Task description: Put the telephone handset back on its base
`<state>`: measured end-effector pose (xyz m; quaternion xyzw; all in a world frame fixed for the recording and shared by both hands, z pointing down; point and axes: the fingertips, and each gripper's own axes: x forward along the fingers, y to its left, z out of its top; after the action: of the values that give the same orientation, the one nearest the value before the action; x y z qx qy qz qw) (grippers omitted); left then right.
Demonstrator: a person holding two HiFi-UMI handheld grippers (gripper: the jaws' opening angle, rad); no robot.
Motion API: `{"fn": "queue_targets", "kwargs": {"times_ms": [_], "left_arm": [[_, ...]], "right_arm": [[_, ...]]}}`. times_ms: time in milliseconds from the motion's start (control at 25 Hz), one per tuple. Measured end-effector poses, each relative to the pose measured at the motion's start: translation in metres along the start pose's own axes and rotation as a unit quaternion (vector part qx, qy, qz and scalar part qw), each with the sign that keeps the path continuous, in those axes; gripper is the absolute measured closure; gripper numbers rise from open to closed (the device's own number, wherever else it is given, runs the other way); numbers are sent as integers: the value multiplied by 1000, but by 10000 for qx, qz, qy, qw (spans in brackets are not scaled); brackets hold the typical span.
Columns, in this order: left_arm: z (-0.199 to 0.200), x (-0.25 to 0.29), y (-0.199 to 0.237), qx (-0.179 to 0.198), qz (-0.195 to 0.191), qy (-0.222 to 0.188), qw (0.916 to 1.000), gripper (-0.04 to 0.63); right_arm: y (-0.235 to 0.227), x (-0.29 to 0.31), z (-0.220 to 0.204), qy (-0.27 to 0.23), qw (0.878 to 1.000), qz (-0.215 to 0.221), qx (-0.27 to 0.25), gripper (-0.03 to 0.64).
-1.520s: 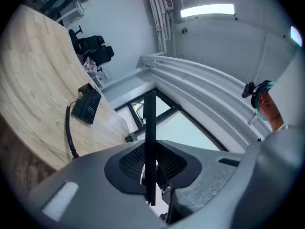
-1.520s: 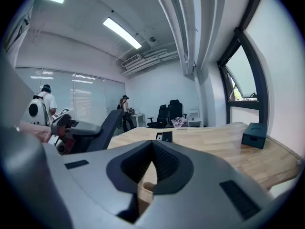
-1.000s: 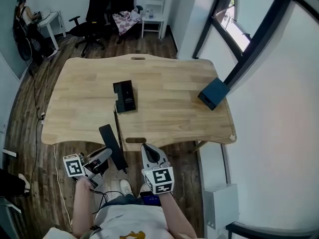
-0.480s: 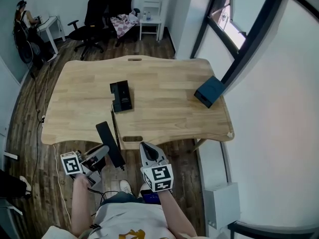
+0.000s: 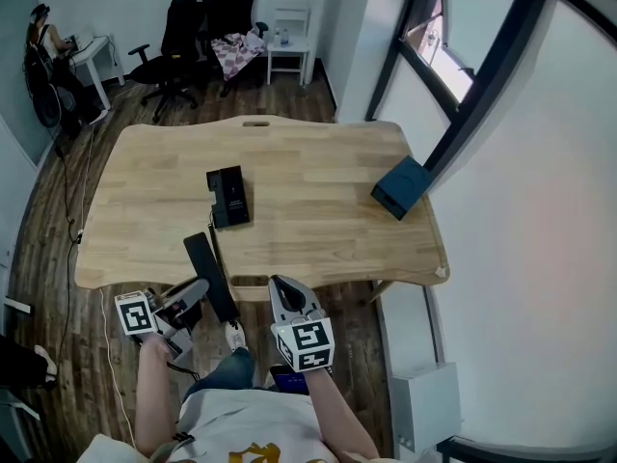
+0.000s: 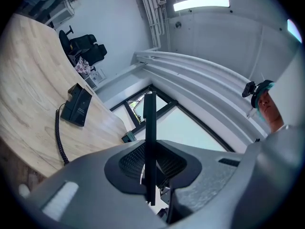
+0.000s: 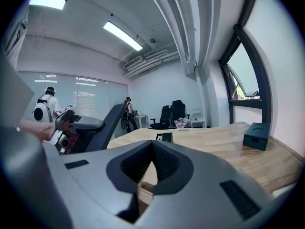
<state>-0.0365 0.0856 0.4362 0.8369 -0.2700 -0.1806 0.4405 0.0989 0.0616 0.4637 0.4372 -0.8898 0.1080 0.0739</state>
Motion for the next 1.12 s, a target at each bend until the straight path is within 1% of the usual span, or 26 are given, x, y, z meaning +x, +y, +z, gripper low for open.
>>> {"fn": "queue_targets", "kwargs": {"times_ms": [200, 320, 480, 640, 800, 960, 1120], "left_arm": [[25, 23, 26, 36, -55, 4, 10000, 526], [44, 35, 46, -85, -107, 43, 9999, 526], [85, 55, 74, -222, -285, 104, 9993, 526], [122, 70, 103, -251, -314, 365, 9985, 526], [159, 81, 128, -371, -439, 477, 9972, 526], [178, 88, 149, -470, -503, 644, 9955, 526], [185, 92, 166, -609, -455, 680, 9948, 526]], "right_arm": [[-24, 27, 1, 76, 9999, -76, -6, 611], [-36, 53, 3, 115, 9998, -157, 23, 612], [-52, 104, 13, 168, 9994, -284, 84, 611], [-60, 154, 26, 204, 9989, -397, 153, 611], [-64, 204, 36, 214, 9985, -475, 192, 611], [-64, 237, 39, 256, 9980, -521, 256, 611], [-66, 255, 37, 328, 9978, -510, 283, 611]]}}
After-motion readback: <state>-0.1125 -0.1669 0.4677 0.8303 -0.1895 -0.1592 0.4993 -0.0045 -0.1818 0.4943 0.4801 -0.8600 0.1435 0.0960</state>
